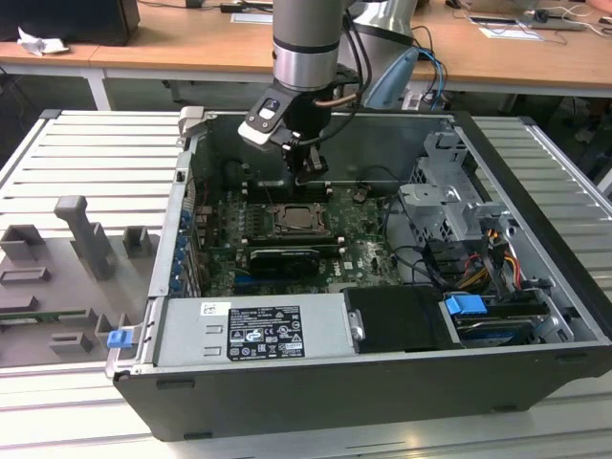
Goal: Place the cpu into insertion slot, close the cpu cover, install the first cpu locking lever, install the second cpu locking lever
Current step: 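Install the first cpu locking lever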
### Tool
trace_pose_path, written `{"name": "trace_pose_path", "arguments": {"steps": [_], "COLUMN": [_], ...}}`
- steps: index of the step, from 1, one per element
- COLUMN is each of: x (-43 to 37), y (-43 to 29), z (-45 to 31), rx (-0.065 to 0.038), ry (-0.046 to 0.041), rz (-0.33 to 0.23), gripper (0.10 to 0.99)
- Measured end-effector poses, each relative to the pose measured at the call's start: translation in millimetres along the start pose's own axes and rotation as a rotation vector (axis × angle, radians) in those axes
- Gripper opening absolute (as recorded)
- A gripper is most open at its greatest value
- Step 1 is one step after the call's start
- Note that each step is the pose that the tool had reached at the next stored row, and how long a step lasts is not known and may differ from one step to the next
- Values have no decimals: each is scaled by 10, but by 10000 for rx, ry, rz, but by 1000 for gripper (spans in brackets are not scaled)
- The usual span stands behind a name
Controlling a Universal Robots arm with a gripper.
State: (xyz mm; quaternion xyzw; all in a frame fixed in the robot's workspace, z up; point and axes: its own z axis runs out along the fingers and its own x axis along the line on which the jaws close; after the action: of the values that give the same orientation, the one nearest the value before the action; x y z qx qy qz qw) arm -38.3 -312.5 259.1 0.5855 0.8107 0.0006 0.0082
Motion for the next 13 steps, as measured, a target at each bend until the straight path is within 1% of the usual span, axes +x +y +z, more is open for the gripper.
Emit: {"name": "trace_pose_path", "arguments": {"steps": [4,7,9,13], "x": [0,0,0,0], "y": [0,0,0,0], "z": [3,4,4,4], "rx": [-5,-11,-13,-22], "ry": [4,9,10,18], "rz": [-384,-803,-953,-1711], "gripper": [106,106,106,106]}}
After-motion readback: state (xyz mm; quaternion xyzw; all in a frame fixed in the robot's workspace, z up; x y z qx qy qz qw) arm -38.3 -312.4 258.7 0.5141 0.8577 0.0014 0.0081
